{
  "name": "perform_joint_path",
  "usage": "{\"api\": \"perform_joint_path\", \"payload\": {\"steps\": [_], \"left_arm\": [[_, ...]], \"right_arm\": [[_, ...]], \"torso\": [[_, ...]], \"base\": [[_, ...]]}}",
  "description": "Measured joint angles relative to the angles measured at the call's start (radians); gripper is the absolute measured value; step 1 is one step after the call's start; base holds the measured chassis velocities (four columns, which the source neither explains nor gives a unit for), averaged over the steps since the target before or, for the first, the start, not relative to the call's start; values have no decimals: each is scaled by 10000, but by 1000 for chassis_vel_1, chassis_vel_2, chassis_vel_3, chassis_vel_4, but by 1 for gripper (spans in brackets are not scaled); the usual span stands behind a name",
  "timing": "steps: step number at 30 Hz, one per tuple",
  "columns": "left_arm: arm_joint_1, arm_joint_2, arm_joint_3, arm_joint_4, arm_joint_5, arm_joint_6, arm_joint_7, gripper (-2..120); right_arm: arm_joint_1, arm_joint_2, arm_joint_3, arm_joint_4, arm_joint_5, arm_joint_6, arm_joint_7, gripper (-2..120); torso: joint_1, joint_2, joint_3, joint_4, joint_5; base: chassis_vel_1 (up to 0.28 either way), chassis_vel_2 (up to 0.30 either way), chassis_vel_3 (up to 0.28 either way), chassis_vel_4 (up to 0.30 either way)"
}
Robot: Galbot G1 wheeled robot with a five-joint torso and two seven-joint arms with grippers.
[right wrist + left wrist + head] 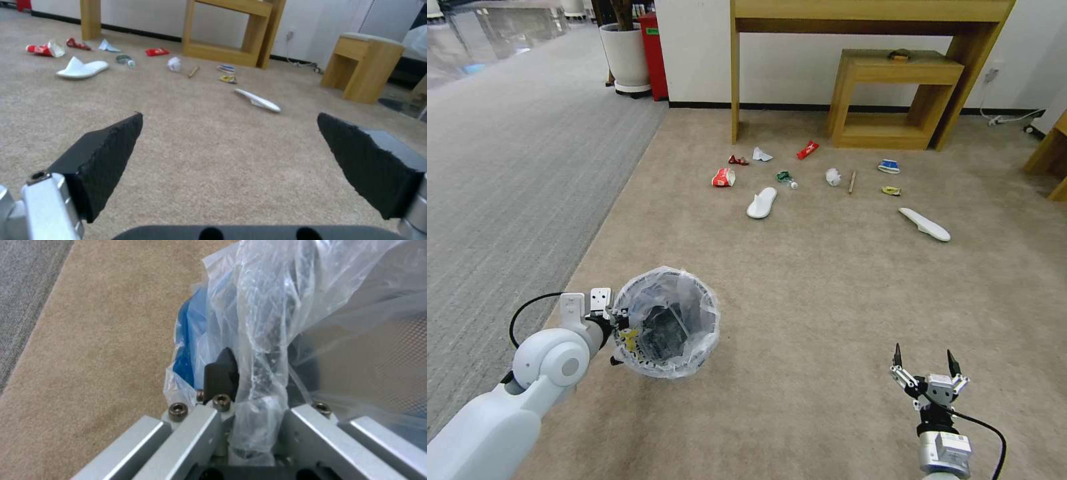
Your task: Pick up the trash bin and place the garbage on the floor into it.
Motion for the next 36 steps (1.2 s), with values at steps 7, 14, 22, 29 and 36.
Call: {"api": "perform_joint_path", "payload": {"steps": [7, 14, 22, 29, 36], "left_arm": [[163, -26, -117, -70, 139, -23, 50, 0], [245, -44, -134, -99, 228, -55, 74, 0], [244, -71, -119, -104, 275, -83, 86, 0], [234, -77, -92, -90, 284, -96, 96, 0], [238, -92, -66, -74, 326, -110, 108, 0]], "right_arm": [[11, -29, -20, 0, 4, -26, 0, 100], [59, -29, -76, -2, 4, -35, -2, 100], [122, 11, -111, -13, -3, -36, 37, 100], [185, 61, -134, -22, -68, -105, 135, 100], [215, 71, -128, -27, -80, -198, 244, 100]], "torso": [[0, 0, 0, 0, 0], [2, -1, 2, -1, 1], [3, -1, 3, 2, 1], [1, 0, -1, -1, 0], [1, 0, 0, 0, 0]], "base": [[-93, 80, 91, -94], [-196, 187, 196, -201], [-139, 134, 137, -133], [-6, 11, 12, -5], [0, 0, 0, 0]]}}
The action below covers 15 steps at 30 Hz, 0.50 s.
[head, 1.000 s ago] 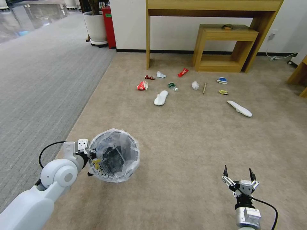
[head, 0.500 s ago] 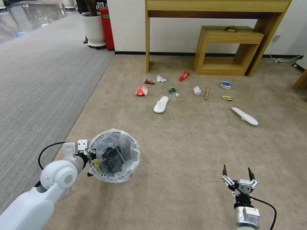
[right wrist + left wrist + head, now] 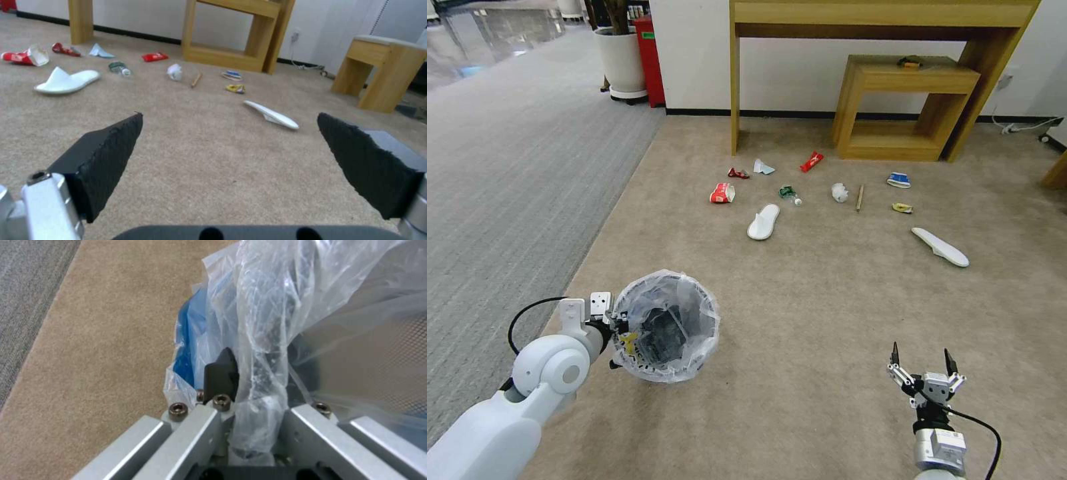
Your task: Pick up the trash bin and place the garbage on the floor into it.
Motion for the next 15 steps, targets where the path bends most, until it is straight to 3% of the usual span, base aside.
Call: {"api": "perform_joint_path", "payload": {"steps": [15], "left_arm": [[7, -10, -16, 26, 38, -25, 12, 0]], "right_arm": [[42, 0, -23, -55, -1, -57, 54, 100]], "torso": [[0, 0, 1, 2, 0]], "base": [[58, 57, -58, -61]]}}
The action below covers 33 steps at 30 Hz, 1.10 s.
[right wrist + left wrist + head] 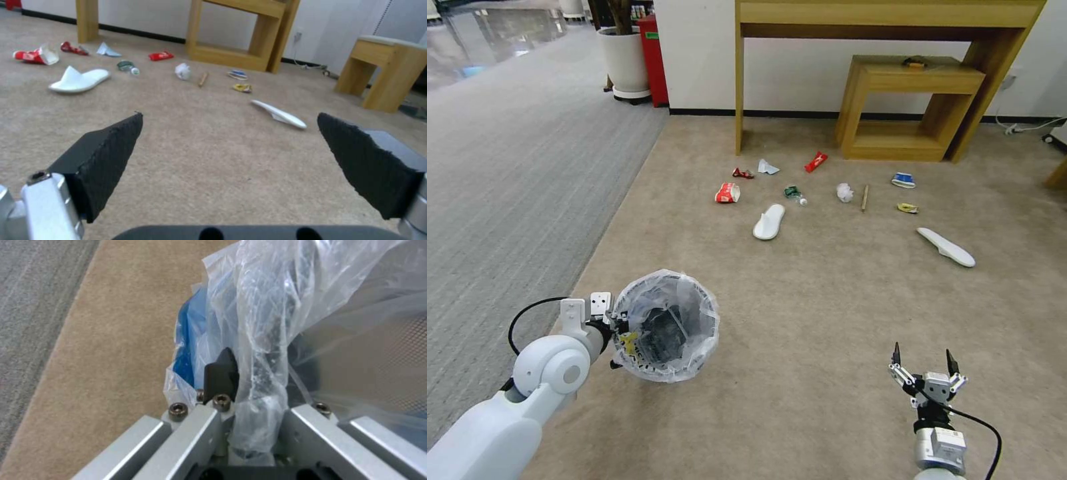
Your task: Pick up the trash bin and place the garbage on the floor into it.
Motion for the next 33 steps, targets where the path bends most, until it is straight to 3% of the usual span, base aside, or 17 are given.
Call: {"api": "perform_joint_path", "payload": {"steps": [21, 33], "left_arm": [[25, 47, -39, 35, 48, -45, 47, 0], [18, 38, -73, 130, 115, -68, 96, 0]], "right_arm": [[56, 1, -2, -70, -58, -50, 55, 100], [132, 88, -16, -247, -126, 333, -44, 100]], "torso": [[0, 0, 1, -4, 0], [0, 0, 1, 3, -1]], "base": [[28, 27, -26, -27], [105, 104, -87, -93]]}}
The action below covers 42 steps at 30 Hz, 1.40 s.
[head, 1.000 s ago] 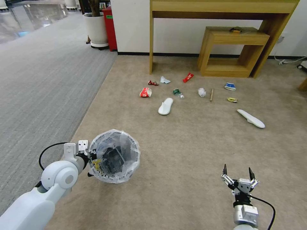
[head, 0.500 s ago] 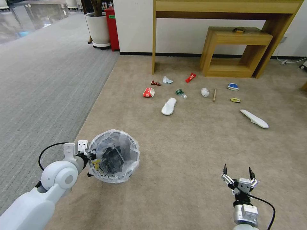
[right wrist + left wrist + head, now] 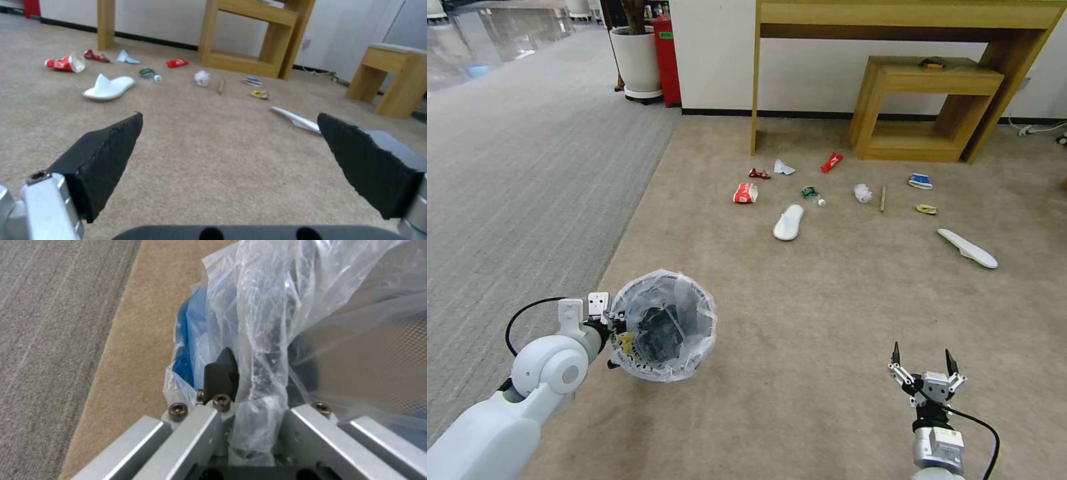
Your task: Pick up the trash bin and place the garbage on the floor into it.
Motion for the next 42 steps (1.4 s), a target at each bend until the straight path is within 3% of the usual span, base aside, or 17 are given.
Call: {"api": "perform_joint_path", "payload": {"steps": [3, 20, 42], "left_arm": [[0, -5, 0, 21, 22, -15, 44, 0], [147, -70, -11, 53, 199, -73, 99, 0], [266, -150, -17, -31, 299, -104, 116, 0]], "right_arm": [[-16, 30, -3, 1, -2, -20, 5, 100], [-66, 46, 48, -30, -10, -112, 33, 99], [-100, 72, 34, -29, -56, -105, 32, 98]], "torso": [[-1, 0, 0, -9, 3], [-2, 1, -2, -5, 0], [-1, 0, -1, -6, 3]], "base": [[18, 3, 6, -7], [-9, 8, 8, -12], [-174, 179, 171, -179]]}}
